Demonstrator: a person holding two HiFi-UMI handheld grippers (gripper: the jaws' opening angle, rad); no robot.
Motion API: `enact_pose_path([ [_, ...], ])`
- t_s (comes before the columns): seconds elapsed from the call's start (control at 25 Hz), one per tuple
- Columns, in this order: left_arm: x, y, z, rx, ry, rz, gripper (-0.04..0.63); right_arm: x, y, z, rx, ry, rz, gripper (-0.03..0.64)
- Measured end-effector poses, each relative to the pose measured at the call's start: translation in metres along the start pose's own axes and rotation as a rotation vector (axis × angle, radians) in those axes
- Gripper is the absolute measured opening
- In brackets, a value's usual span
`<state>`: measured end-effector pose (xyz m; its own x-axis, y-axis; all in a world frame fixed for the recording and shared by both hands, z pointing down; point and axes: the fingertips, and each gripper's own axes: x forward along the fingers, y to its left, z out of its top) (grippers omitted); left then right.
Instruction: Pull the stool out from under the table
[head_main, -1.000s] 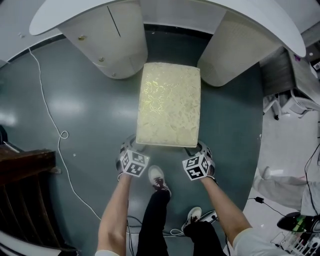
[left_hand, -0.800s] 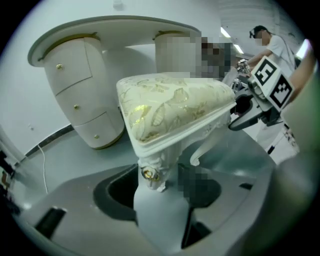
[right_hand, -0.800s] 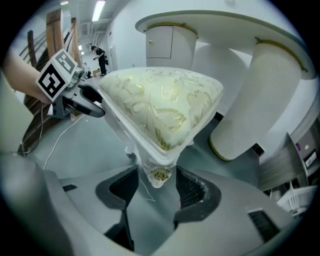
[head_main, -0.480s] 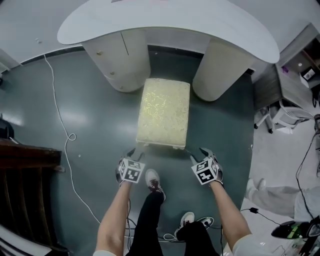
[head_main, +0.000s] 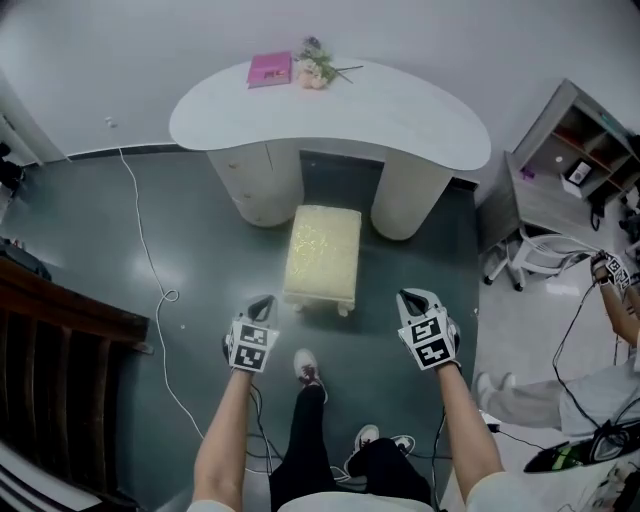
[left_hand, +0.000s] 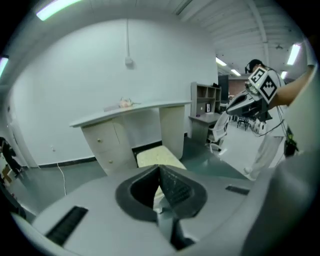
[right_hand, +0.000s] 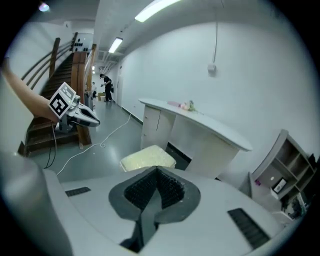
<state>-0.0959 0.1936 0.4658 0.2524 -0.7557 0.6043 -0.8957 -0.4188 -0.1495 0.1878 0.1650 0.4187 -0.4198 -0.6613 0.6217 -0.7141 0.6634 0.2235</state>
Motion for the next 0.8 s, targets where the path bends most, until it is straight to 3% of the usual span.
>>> enact_pose_path([
  [0.2, -0.099, -0.009, 0.097, 0.049, -0.122, 0.012, 0.020, -0.099, -0.004, 0.085, -0.058, -0.122, 0.000, 0.015],
  [0.4, -0.192, -0.027, 0.178, 0.112, -0.222, 0.073, 0.020, -0.186, -0.008, 0.146, -0.137, -0.218, 0.011, 0.015],
  [0.8, -0.325, -0.092, 0.271, 0.247, -0.366, 0.134, 0.020, -0.325, 0.004, 0.218, -0.228, -0.433, 0.006, 0.015],
])
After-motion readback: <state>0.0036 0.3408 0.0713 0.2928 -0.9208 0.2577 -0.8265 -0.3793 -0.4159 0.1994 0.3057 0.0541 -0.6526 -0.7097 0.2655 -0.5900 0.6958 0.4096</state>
